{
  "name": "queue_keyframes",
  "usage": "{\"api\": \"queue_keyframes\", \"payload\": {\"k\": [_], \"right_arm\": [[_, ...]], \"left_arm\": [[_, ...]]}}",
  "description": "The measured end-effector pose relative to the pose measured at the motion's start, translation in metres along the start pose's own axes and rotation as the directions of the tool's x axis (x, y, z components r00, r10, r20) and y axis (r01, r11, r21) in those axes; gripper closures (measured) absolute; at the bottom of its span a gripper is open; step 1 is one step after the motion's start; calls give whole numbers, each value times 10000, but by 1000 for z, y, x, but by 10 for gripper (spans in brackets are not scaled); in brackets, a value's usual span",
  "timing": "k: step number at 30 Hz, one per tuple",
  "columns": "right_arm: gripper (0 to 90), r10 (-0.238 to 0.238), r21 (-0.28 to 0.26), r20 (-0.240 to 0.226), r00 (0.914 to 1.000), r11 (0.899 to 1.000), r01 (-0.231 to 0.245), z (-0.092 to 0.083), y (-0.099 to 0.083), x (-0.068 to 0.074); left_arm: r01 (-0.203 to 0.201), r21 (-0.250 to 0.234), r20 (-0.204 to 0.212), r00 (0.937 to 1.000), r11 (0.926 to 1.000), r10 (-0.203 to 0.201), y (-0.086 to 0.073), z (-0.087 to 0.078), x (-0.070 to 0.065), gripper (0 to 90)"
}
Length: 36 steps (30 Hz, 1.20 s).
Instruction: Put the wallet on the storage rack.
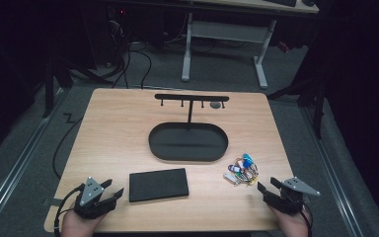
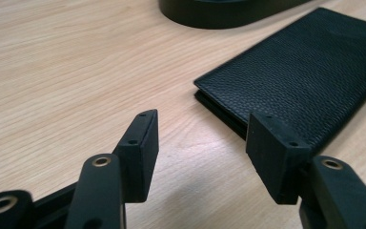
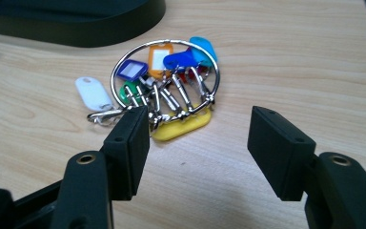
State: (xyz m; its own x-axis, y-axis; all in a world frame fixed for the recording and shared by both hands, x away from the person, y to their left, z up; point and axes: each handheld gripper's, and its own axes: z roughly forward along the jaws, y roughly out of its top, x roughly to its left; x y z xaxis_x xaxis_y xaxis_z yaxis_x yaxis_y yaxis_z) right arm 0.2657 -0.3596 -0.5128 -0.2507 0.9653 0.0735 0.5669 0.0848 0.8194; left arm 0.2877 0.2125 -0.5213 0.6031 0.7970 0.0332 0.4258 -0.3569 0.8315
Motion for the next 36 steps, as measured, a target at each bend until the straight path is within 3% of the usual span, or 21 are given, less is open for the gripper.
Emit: {"api": "queue_keyframes", "payload": {"k": [2, 5, 7, 11, 12, 15, 18, 23, 27, 30, 36], "right_arm": [[401, 42, -23, 0, 10000, 10000, -42, 0, 0, -1], [401, 144, -34, 36, 9999, 9999, -144, 0, -1, -3], [402, 164, -26, -6, 9999, 9999, -164, 0, -2, -4], [403, 238, -94, -86, 9997, 9997, -238, -1, -1, -5], [404, 275, -104, -96, 9996, 9996, -276, -1, 0, -4], [403, 248, -111, -134, 9996, 9996, -249, 0, 0, -4], [408, 242, -69, -208, 9995, 9997, -244, 1, 1, -2], [410, 128, 2, -334, 9994, 9999, -128, 3, 2, 0], [412, 159, 37, -386, 9991, 9999, -157, 3, 1, 1], [414, 164, 42, -392, 9991, 9999, -162, 1, 1, 2], [420, 139, 43, -432, 9990, 9999, -138, 1, 1, 3]], "left_arm": [[-44, 36, 23, 10000, 10000, 44, 1, 1, -1, 466], [-171, 138, 101, 9998, 9998, 170, 2, 3, -2, 542], [-22, 161, 100, 9999, 9999, 21, 2, 4, -1, 580], [82, 177, -189, 9998, 9998, -78, 5, 9, 5, 699], [110, 153, -182, 9998, 9998, -107, 7, 11, 6, 781], [291, 238, -225, 9993, 9993, -286, 14, 20, 9, 849], [-74, 401, -408, 9991, 9992, 91, 21, 31, 7, 873], [-35, 561, -628, 9980, 9984, 70, 32, 58, 11, 879], [-99, 652, -754, 9970, 9978, 148, 36, 67, 11, 878], [97, 782, -843, 9964, 9969, -30, 36, 72, 11, 887], [-227, 1013, -722, 9969, 9946, 301, 36, 73, 6, 898]]}}
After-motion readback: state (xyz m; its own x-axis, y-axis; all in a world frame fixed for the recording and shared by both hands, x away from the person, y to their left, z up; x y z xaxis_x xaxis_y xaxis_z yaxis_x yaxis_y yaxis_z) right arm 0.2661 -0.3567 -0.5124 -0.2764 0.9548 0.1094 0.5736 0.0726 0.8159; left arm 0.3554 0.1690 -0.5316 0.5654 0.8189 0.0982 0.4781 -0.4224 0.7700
